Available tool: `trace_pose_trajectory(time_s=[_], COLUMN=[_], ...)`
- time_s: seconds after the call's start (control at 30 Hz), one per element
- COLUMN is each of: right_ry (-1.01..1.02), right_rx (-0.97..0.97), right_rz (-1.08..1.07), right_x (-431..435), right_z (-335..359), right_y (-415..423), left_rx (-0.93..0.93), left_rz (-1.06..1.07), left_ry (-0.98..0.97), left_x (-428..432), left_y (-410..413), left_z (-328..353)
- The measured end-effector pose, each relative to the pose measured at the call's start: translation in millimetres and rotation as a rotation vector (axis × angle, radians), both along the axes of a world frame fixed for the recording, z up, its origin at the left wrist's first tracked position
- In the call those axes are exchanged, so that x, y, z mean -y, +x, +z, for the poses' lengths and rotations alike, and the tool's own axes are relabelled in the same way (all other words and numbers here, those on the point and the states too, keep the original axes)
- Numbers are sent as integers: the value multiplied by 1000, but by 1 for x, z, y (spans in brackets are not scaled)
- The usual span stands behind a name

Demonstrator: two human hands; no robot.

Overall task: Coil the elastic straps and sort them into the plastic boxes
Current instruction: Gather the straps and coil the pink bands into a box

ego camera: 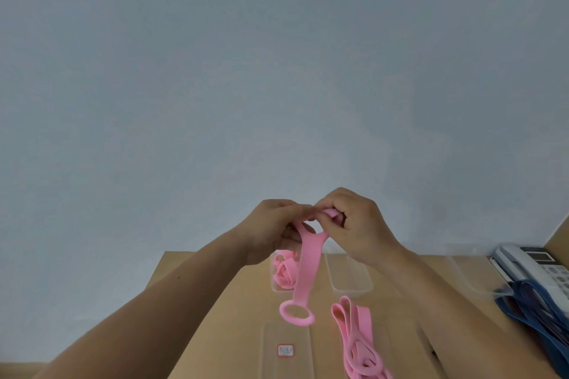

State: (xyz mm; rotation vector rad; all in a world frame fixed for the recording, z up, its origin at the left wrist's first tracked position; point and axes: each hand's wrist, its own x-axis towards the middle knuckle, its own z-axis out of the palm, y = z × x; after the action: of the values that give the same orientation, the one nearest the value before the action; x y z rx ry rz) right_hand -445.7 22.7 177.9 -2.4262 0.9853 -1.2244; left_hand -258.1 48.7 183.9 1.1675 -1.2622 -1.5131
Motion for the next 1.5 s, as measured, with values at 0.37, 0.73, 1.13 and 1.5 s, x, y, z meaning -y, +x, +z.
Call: trace_pose_trajectory(time_s=[0.37,0.73,1.13,1.5], right_ry=[347,458,7,460], right_rx=[208,237,74,311], right_rz=[93,56,99,184], right_x=[4,4,3,0], right_z=[-13,-4,-13,-8], right_y=[-4,0,-2,-5], left_rx=[39,179,4,-89], left_rz=[127,233,-29,102], left_ry=[-214,-319,37,-144], left_x=[1,-4,-7,-7], left_y=[0,-4,2,-2], left_z=[-7,-15,3,-3])
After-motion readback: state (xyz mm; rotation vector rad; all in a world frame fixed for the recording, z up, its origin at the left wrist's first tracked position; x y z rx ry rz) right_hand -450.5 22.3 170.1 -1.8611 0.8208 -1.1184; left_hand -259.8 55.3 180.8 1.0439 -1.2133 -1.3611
